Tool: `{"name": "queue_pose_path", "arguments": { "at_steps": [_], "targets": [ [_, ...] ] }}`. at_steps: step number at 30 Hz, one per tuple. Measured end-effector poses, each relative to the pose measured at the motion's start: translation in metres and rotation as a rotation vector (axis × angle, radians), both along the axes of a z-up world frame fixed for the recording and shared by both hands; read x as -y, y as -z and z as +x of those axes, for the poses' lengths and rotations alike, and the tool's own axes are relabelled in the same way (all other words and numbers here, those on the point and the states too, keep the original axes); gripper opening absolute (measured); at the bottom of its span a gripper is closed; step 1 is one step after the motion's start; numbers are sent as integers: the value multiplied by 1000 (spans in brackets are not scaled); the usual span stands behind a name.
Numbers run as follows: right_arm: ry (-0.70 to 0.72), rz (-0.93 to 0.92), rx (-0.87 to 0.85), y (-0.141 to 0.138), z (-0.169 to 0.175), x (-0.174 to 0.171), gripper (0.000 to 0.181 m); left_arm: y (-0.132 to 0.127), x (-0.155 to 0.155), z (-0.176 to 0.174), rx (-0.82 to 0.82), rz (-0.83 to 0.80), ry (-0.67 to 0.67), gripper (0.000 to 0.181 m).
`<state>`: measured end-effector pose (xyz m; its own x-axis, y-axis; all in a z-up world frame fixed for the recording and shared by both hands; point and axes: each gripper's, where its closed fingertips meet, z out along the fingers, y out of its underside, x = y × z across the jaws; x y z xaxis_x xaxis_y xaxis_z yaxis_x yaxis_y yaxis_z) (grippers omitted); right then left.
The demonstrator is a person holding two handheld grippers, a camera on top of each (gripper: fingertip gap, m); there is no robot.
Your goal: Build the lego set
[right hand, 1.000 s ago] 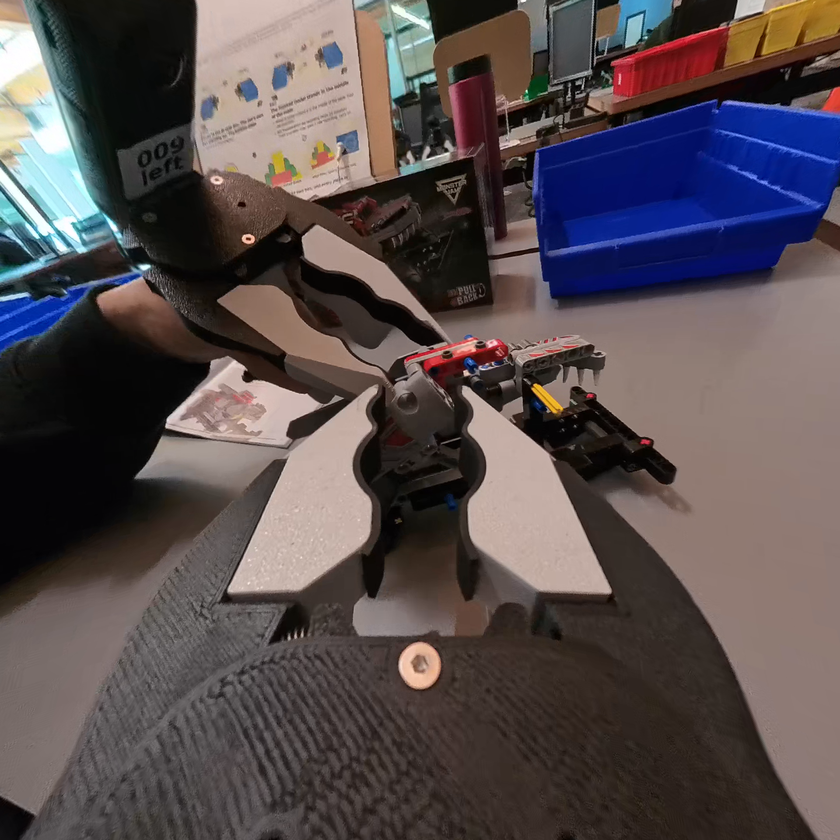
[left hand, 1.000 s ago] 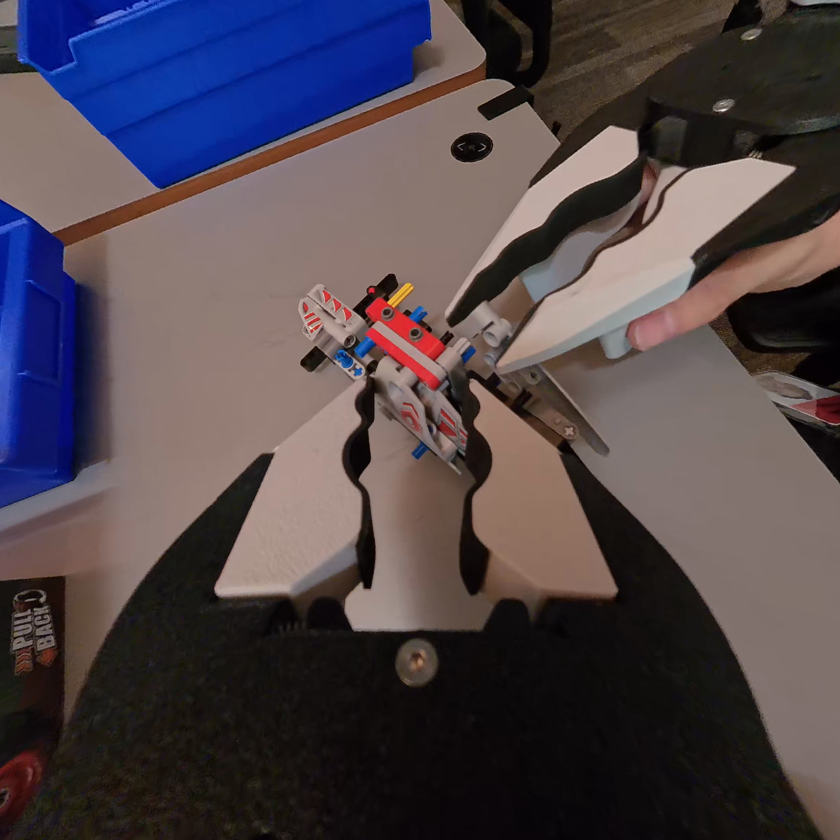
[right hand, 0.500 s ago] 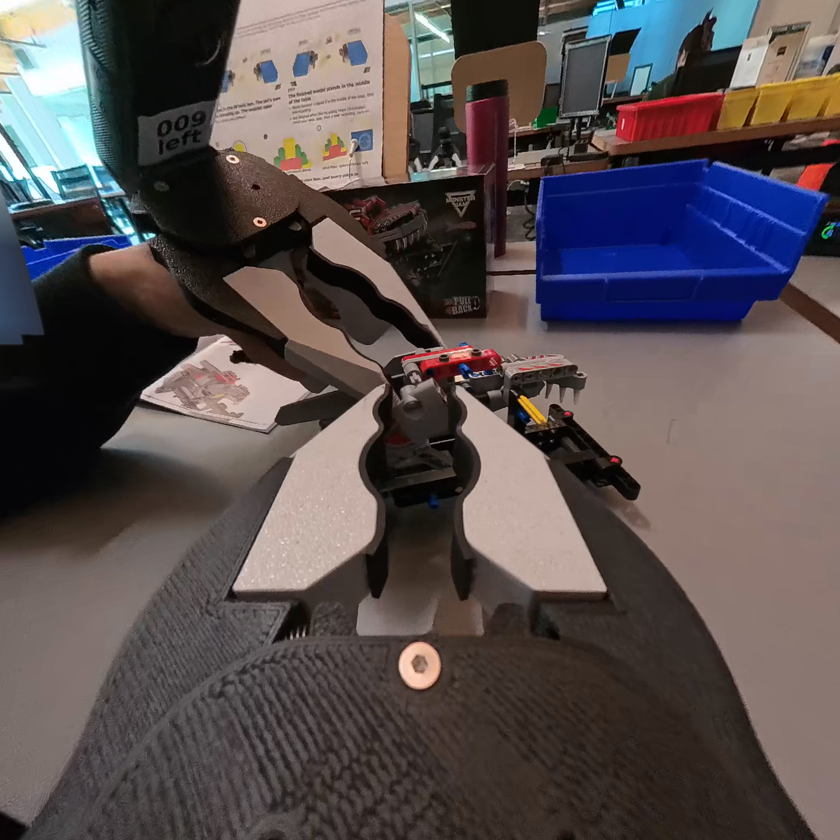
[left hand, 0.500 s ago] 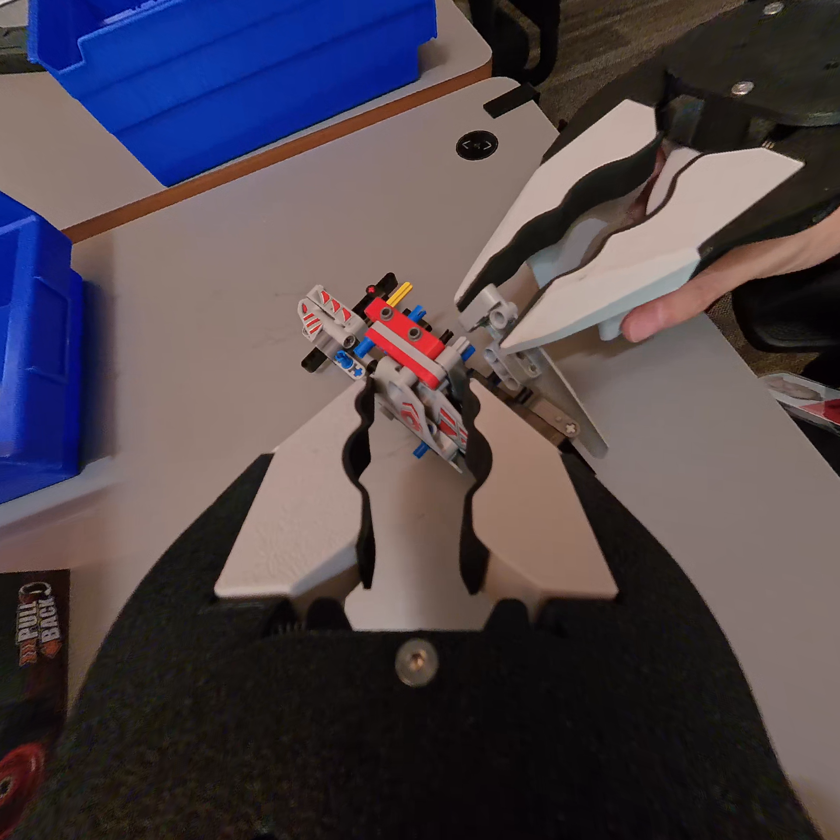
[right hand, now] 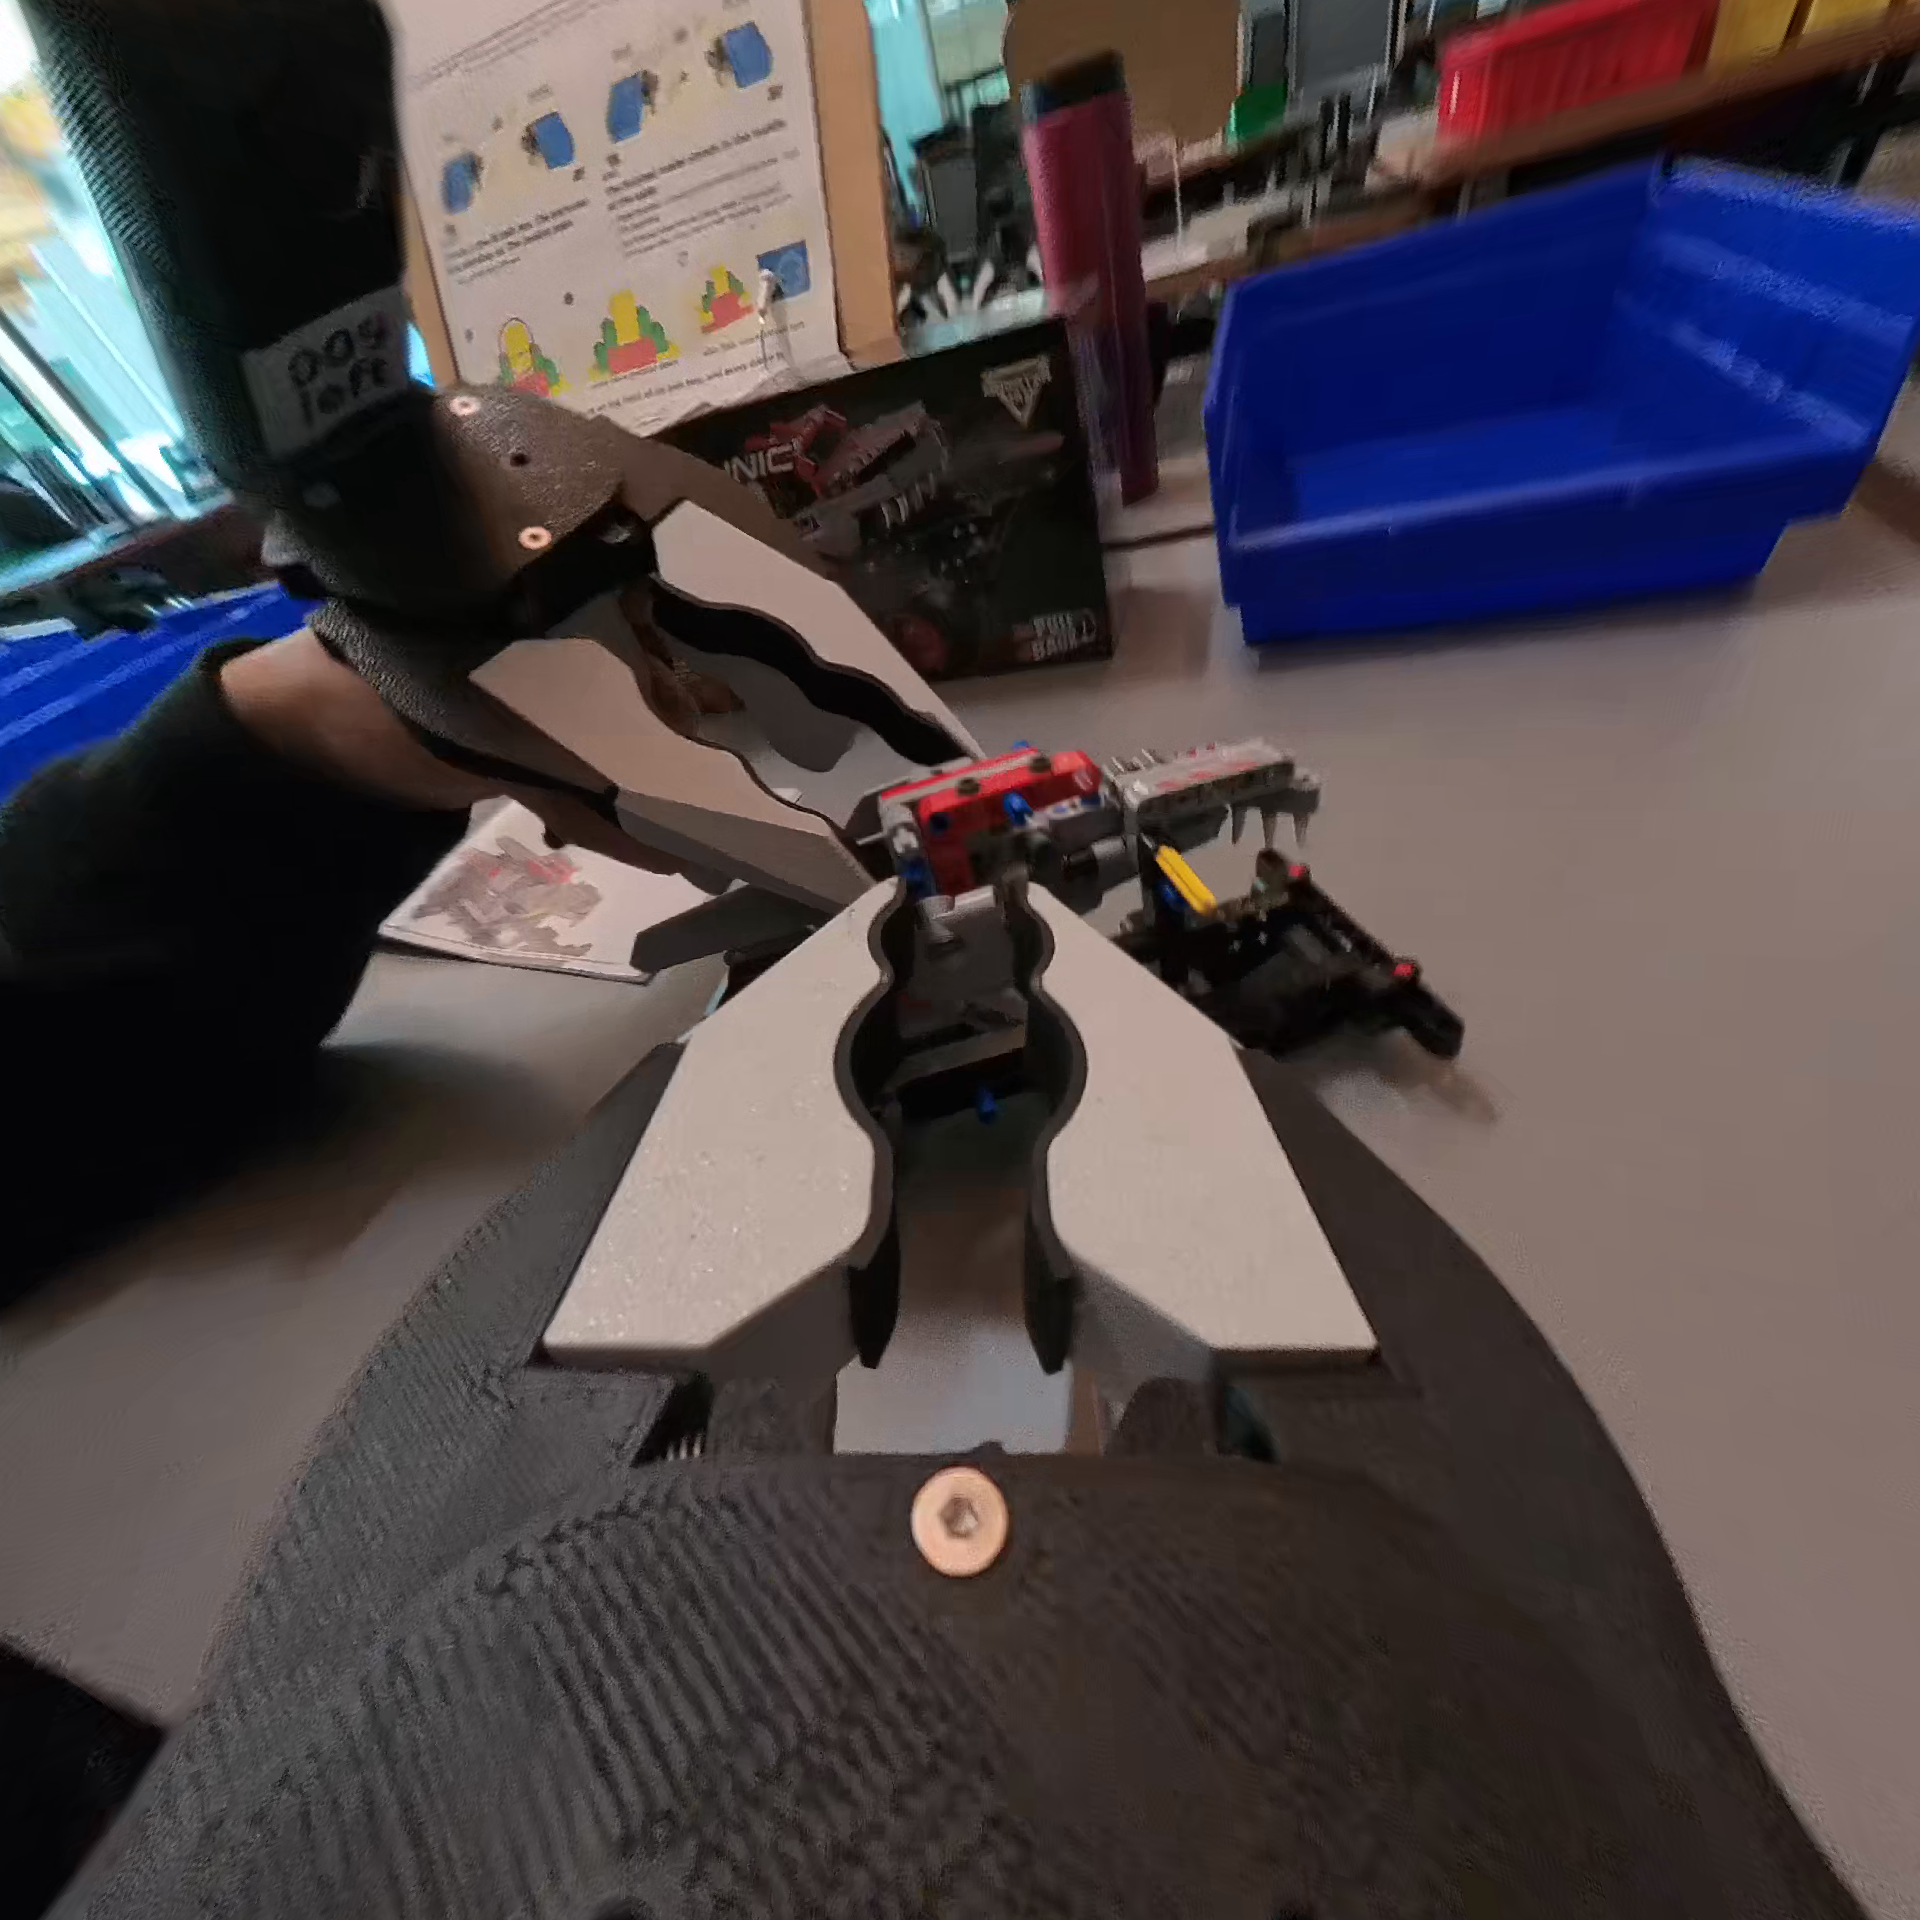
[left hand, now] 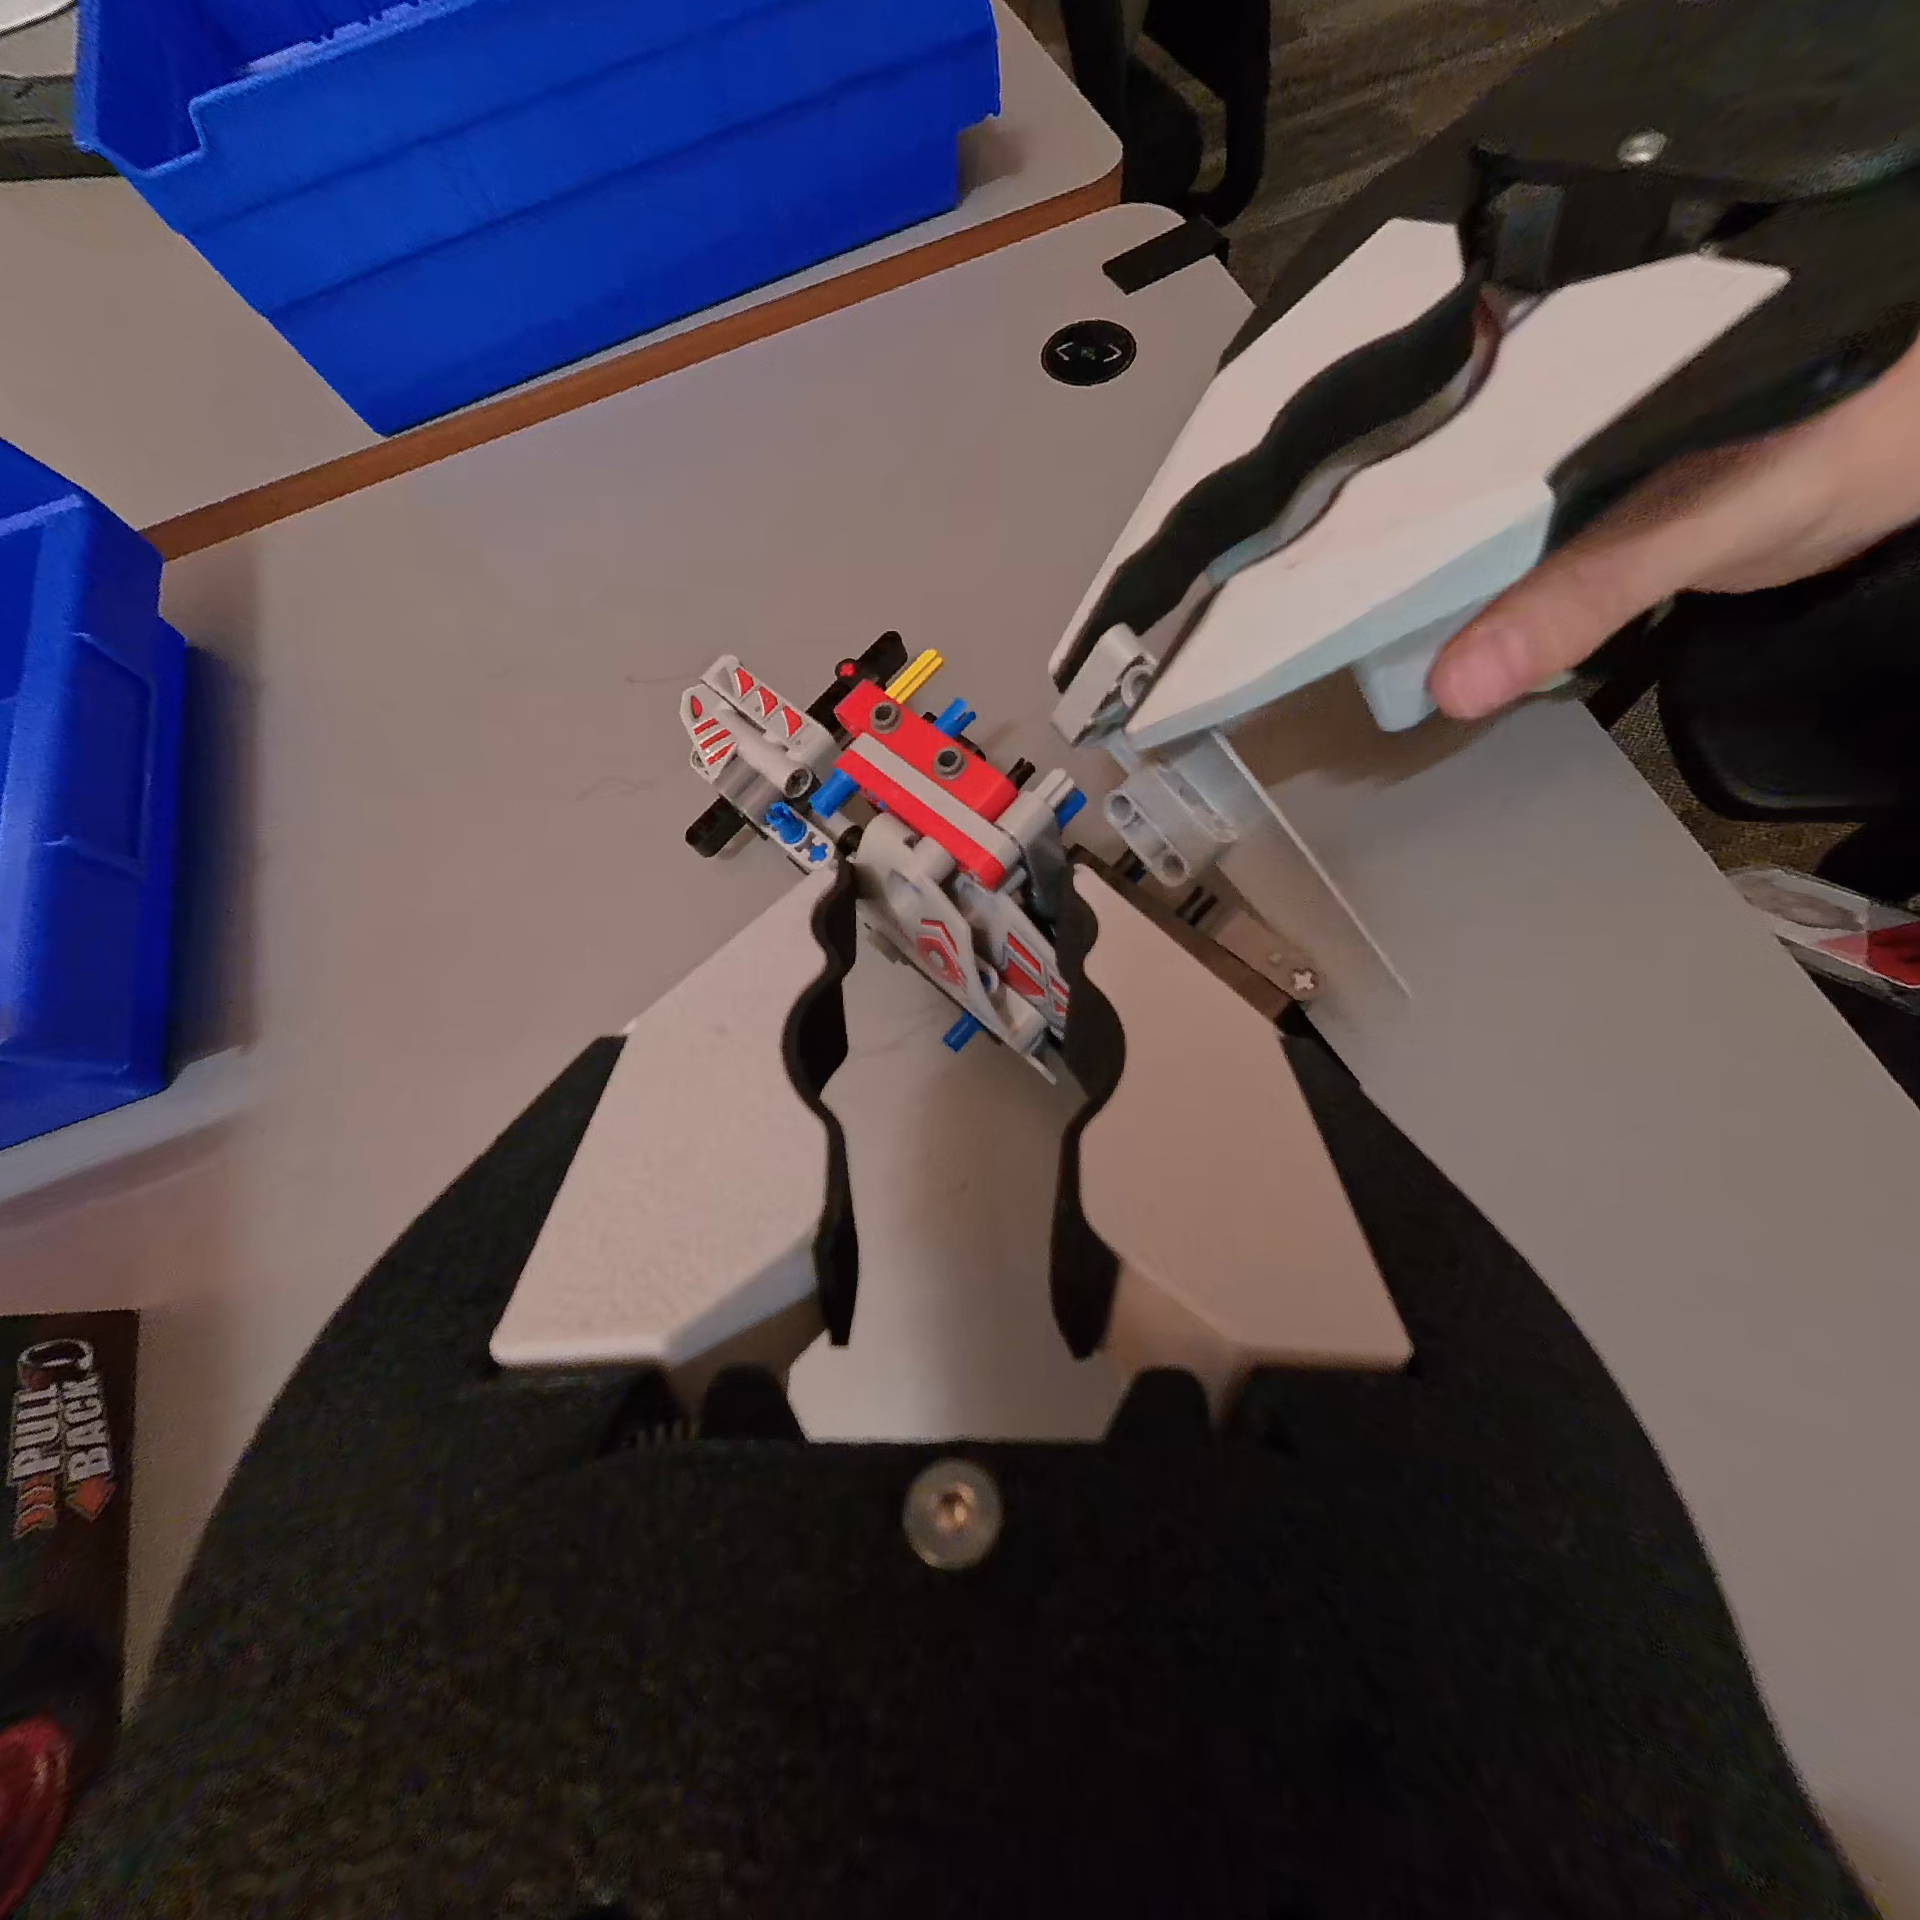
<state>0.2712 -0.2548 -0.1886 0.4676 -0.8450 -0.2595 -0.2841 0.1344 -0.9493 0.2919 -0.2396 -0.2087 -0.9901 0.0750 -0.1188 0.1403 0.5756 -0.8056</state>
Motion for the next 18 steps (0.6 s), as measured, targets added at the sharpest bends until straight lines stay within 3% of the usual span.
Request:
{"name": "queue_pose_path", "arguments": {
  "at_steps": [3,8,14,18],
  "targets": [
    [-61,62,-152,8,-10,8,16,0,0,0,2,3,-1,36],
    [-88,-40,-427,46,-33,34,16,0,0,0,1,3,1,36],
    [-155,-180,-499,79,-28,16,15,0,0,0,5,7,-3,36],
    [-203,-269,-430,81,-30,10,47,0,-1,1,1,7,-4,36]
  ]
}}
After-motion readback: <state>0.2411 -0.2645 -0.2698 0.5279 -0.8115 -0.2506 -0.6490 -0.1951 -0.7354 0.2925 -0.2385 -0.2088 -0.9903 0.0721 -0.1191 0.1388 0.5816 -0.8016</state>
